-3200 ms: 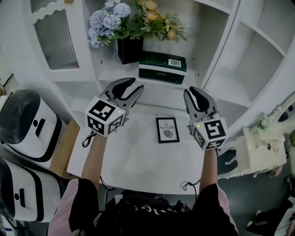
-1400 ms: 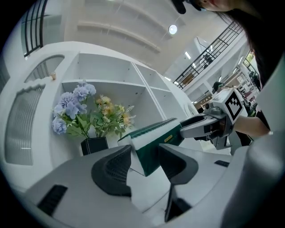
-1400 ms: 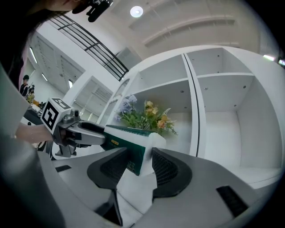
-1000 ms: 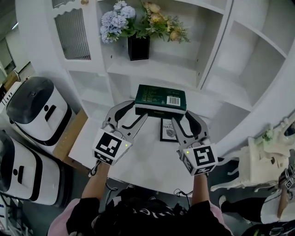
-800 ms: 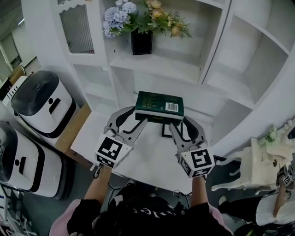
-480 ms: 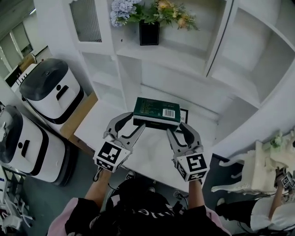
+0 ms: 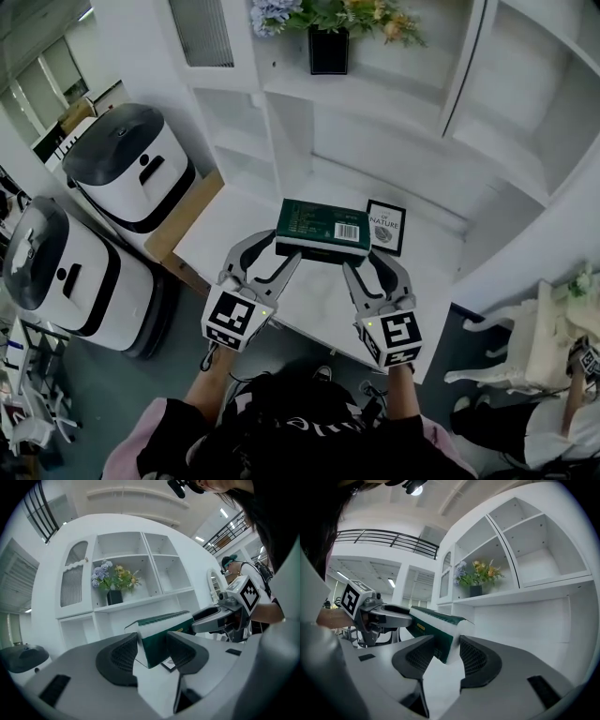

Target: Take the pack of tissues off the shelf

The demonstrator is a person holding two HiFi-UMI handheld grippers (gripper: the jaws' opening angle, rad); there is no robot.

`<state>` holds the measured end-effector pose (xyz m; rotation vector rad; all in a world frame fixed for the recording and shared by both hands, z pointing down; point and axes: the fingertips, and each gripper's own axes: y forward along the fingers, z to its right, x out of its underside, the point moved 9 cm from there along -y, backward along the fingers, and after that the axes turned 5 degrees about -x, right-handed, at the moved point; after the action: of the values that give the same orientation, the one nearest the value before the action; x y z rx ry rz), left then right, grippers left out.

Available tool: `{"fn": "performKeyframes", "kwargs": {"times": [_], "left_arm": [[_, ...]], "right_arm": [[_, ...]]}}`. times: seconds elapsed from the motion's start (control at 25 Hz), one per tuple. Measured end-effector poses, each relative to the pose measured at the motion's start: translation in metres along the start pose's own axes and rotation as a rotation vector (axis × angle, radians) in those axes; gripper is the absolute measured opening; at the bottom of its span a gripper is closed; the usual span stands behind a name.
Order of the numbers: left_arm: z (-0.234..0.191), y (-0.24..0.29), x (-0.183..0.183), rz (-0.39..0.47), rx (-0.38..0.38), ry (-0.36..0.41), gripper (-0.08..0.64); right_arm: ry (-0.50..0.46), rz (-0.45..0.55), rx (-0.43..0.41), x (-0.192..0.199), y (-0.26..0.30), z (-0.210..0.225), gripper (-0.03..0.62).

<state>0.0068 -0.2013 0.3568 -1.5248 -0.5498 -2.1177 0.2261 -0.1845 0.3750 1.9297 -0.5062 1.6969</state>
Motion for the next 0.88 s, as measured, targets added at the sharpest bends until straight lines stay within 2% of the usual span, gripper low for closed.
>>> {"fn": "performKeyframes", "kwargs": {"times": [0.28,0.44,0.68,0.88], "left_arm": [[-0.014,-0.052,0.015,0.007,0.010,-0.026,0.198],[-0.029,-0.084,0.023,0.009,0.030,-0.033,0.198],[-0.054,-0.156,0.045,0.025,0.072,-0.064,0.197],[-0.063,-0.192,0.057,0.041,0.093,-0.097,0.198]], "right_arm": [[-0.010,0.000,0.021,0.000,0.000,-0.057,0.192],[0.017,-0.009,0.033,-0.001,0.004,-0.095,0.192],[0.031,-0.026,0.067,-0.001,0.004,-0.179,0.192],[0.026,-0.038,0.109,-0.001,-0.003,-0.224,0.191]]}}
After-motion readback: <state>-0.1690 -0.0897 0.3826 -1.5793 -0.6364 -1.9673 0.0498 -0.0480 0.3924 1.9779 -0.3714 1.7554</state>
